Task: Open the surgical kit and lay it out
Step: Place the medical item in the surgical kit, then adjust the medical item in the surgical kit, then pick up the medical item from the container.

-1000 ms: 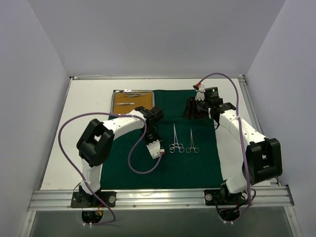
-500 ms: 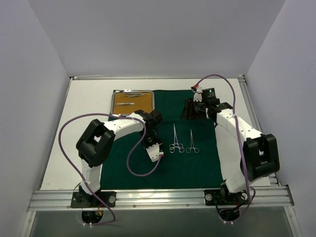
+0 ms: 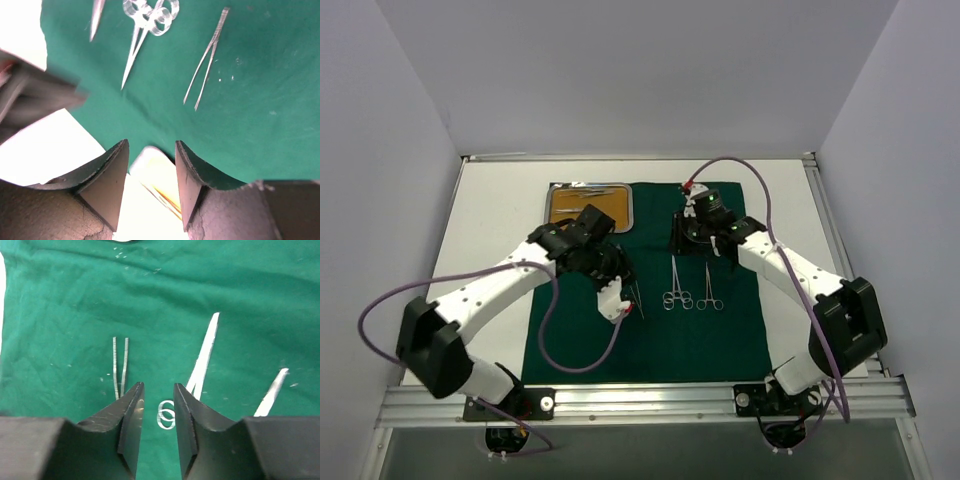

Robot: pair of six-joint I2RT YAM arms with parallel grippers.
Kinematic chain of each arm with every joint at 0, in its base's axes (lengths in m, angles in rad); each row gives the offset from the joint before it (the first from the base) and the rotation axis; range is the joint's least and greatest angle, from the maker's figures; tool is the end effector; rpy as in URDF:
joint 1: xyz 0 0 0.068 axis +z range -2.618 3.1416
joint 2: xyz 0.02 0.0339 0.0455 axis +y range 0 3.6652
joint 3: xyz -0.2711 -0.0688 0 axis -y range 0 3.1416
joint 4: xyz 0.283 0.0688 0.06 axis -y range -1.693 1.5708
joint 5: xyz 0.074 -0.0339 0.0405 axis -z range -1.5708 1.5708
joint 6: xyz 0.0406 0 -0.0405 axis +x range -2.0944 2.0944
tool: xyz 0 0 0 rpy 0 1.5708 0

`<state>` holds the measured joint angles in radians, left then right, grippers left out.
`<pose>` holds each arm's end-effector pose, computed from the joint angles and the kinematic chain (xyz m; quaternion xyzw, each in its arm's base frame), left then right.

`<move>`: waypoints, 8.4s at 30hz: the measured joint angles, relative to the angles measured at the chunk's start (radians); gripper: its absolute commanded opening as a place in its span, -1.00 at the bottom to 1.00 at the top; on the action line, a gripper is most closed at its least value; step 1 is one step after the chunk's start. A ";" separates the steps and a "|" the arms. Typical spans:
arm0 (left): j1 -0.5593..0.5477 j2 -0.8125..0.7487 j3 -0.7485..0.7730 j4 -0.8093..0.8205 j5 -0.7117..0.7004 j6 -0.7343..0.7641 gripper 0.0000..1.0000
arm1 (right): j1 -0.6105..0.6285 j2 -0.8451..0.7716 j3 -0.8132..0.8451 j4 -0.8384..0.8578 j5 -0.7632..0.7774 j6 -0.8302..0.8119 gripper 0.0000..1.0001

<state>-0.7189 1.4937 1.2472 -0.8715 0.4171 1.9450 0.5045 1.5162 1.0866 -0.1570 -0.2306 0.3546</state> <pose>0.2426 -0.2342 0.2730 0.9373 0.1804 -0.0387 0.2957 0.3299 0.1928 0.2580 -0.1198 0.8690 0.2876 0.3845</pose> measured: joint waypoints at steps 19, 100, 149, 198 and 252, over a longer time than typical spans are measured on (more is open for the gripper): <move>0.463 -0.522 -0.307 0.186 -0.386 -1.419 0.11 | 0.360 0.275 0.063 -0.036 0.251 0.188 -0.62; 0.464 -0.553 -0.366 0.180 -0.500 -1.667 0.04 | 0.431 0.371 0.092 -0.056 0.387 0.435 -1.00; 0.452 -0.535 -0.363 0.179 -0.518 -1.653 0.05 | 0.439 0.402 0.218 -0.169 0.557 0.513 -0.61; 0.457 1.136 1.287 -0.051 -0.332 -1.507 -0.03 | -0.079 0.331 0.293 -0.079 0.082 0.033 -0.59; 0.459 1.190 1.323 0.070 -0.312 -1.463 -0.12 | -0.080 0.320 0.222 -0.078 0.073 0.053 -0.59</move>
<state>-0.2600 2.6835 2.5702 -0.8017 0.1047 0.4816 0.4240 1.8359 1.3090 -0.2352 -0.1577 0.4076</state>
